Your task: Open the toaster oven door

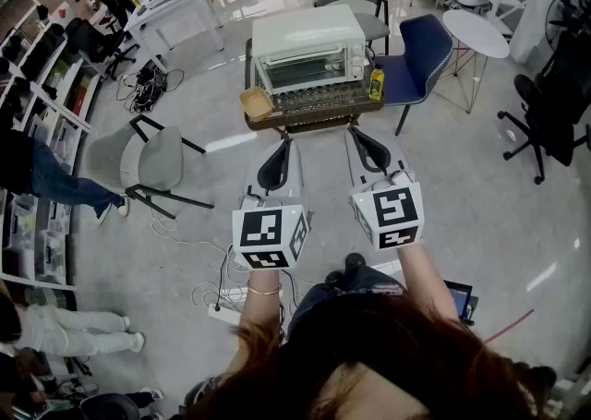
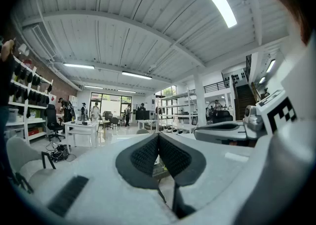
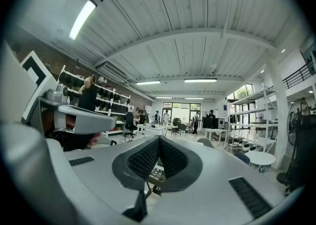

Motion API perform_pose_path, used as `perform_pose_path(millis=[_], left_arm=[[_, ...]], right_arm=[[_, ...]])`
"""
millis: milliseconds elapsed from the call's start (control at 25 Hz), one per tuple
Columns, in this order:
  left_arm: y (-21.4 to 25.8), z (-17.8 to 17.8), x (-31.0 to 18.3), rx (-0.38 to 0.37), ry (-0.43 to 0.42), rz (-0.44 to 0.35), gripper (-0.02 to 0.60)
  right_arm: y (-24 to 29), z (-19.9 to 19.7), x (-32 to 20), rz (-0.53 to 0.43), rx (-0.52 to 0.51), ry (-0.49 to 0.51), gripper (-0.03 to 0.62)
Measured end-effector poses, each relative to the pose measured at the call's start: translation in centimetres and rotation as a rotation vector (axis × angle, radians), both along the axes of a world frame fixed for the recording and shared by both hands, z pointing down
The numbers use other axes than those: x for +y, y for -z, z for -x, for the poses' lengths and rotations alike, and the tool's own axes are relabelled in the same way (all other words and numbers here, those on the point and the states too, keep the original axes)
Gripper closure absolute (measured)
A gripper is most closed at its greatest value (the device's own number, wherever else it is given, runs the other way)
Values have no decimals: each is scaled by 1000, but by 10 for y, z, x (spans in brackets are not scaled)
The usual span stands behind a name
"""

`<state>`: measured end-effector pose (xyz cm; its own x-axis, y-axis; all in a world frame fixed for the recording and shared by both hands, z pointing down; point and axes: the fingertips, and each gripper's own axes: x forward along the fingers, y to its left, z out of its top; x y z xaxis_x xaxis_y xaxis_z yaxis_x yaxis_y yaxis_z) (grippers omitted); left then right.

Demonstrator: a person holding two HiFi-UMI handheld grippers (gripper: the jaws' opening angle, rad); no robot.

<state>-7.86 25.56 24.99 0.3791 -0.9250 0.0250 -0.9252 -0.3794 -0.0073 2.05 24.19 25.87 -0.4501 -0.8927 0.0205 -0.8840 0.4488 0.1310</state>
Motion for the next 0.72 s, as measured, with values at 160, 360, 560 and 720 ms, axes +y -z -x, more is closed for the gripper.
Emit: perform_pose_path(millis=[160, 360, 560, 720], left_arm=[[-2, -10, -15, 8, 8, 2, 569], [-4, -28, -34, 12, 21, 3, 569], [-3, -47, -54, 13, 22, 4, 569], [-3, -63, -70, 0, 24, 6, 569]], right_arm=[[1, -12, -12, -14, -7, -1, 594], [2, -20, -23, -30, -10, 32, 594], [2, -32, -35, -11, -49, 70, 594], [0, -44, -50, -3, -53, 80, 594]])
